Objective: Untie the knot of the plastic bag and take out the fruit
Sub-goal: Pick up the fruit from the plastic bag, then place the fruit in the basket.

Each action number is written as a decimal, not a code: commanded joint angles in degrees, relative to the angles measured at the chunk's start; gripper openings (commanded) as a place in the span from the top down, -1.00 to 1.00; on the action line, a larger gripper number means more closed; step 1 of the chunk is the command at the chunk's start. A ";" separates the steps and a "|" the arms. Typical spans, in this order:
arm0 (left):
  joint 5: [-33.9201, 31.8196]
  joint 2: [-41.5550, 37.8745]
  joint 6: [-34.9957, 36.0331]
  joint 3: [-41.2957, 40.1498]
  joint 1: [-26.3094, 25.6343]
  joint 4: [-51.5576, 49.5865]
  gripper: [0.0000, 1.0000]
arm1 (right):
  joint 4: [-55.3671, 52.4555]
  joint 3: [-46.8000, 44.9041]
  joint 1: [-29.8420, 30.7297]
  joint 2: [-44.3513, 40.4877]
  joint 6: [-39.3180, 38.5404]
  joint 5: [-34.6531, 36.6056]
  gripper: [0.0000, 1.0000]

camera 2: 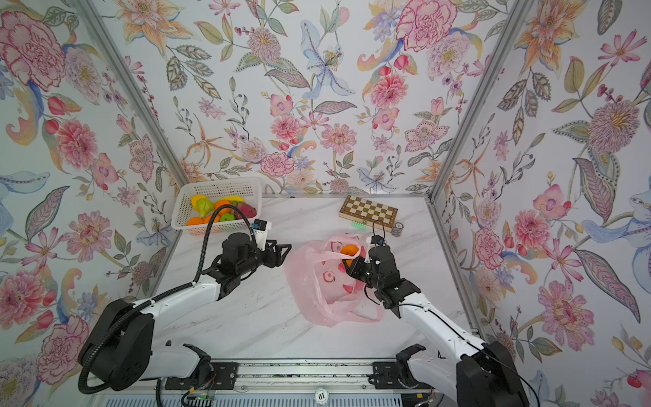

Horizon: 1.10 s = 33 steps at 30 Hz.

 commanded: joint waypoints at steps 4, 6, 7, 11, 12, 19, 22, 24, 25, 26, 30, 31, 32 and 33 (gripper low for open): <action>2.06 -5.68 10.74 2.39 -0.31 1.67 -0.54 | -13.27 2.11 -7.98 -8.00 1.69 1.37 0.35; 1.41 -7.06 15.33 1.88 -0.32 2.74 -0.53 | -15.36 4.15 -10.55 -9.63 1.39 0.90 0.35; 1.57 -7.59 18.10 1.42 -0.27 3.96 -0.53 | -15.62 5.39 -11.62 -10.19 1.18 -0.01 0.34; 9.36 -8.10 31.89 1.48 -0.34 7.34 -0.57 | -15.84 11.51 -13.76 -9.33 -0.07 -4.24 0.34; 11.61 -7.97 35.05 1.53 -0.29 8.58 -0.57 | -16.01 13.41 -13.79 -8.48 -0.63 -5.52 0.34; 22.39 -5.66 43.64 5.84 -0.31 16.50 -0.77 | -12.68 26.12 -10.67 0.62 -0.43 -18.39 0.34; 25.99 -3.89 46.60 9.84 -0.31 16.66 -0.87 | -12.69 31.91 -7.46 5.54 -0.77 -22.66 0.34; 29.48 -2.55 49.82 12.33 -0.28 16.34 -0.93 | -12.93 35.43 -4.95 8.97 -1.01 -25.82 0.34; 30.93 -1.95 51.03 13.37 -0.31 16.13 -0.95 | -13.39 37.12 -3.76 10.37 -1.32 -26.75 0.34; 32.47 -1.18 52.52 14.99 -0.22 15.07 -0.98 | -14.00 38.87 -2.27 11.64 -1.79 -27.27 0.34; 34.72 1.02 58.06 20.19 -0.11 7.71 -0.98 | -15.37 43.77 2.40 15.76 -2.91 -27.69 0.33; 34.74 1.46 58.99 20.92 -0.11 6.58 -0.98 | -15.31 44.41 3.27 16.38 -2.86 -27.83 0.33; 34.42 1.79 60.04 21.48 -0.13 5.69 -0.97 | -15.24 45.06 4.08 17.03 -2.76 -27.88 0.33; 34.25 2.04 60.84 21.86 -0.08 5.17 -0.98 | -15.16 45.45 4.80 17.59 -2.60 -27.92 0.32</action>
